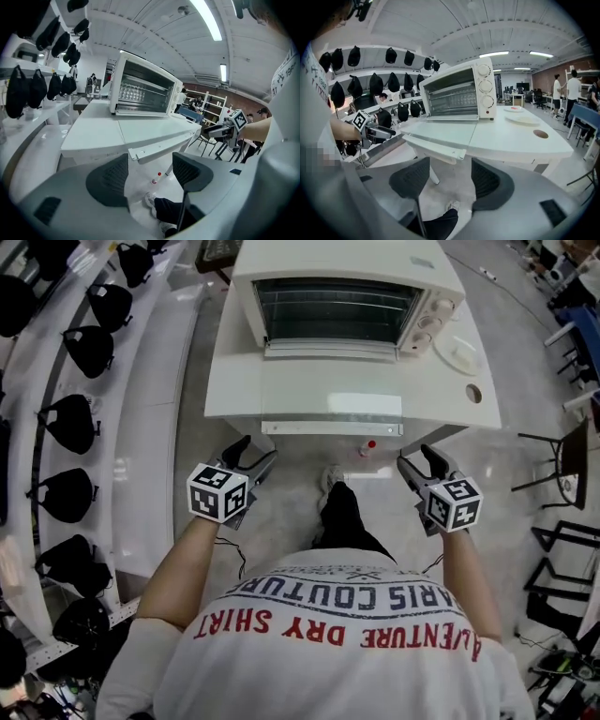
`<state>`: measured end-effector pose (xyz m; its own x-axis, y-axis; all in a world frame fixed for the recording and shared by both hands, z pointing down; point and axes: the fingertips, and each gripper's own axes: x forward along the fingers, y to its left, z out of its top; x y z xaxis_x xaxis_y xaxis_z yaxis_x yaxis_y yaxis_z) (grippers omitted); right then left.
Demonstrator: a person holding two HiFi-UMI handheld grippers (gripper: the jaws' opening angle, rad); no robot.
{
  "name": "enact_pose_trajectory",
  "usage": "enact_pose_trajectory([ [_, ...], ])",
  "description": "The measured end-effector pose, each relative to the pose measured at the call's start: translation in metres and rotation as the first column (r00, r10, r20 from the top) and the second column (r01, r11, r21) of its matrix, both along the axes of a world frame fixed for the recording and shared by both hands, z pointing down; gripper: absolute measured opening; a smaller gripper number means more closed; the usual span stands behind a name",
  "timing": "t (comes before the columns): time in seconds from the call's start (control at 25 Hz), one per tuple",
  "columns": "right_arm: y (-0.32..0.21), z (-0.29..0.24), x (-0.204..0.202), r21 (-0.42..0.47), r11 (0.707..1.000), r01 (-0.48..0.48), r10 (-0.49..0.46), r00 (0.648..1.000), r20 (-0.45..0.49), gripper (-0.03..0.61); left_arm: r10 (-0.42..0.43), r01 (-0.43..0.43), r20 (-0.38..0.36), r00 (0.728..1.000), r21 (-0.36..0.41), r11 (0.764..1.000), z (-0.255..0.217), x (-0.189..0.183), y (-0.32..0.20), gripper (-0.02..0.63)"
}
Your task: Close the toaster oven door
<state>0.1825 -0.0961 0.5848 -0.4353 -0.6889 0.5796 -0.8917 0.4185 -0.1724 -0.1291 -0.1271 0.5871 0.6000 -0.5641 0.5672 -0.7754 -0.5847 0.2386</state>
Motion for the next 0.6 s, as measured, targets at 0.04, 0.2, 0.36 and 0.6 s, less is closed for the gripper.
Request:
enact_pose_trajectory([
  [0.04, -0.004, 0.008, -0.001, -0.016, 1.000, 0.004, -0.004, 1.000, -0.009, 0.264, -0.004, 0.004, 0.013, 1.000, -0.003, 1.000, 0.005, -0.001, -0.003, 0.299],
  [0.2, -0.017, 0.032, -0.007, -0.075, 0.997, 0.020, -0.022, 1.000, -0.018, 0.265, -0.018, 0.019, 0.064, 0.998, -0.021, 1.000, 0.025, -0.002, -0.013, 0.299],
  [0.36, -0.030, 0.048, -0.016, -0.109, 0.993, 0.043, -0.046, 0.999, -0.026, 0.265, -0.020, 0.023, 0.103, 0.994, -0.033, 0.999, 0.041, 0.002, -0.024, 0.298],
  [0.6, -0.052, 0.059, -0.024, -0.126, 0.991, 0.055, -0.060, 0.998, -0.035, 0.264, -0.017, 0.023, 0.142, 0.990, -0.045, 0.999, 0.058, 0.007, -0.038, 0.298],
])
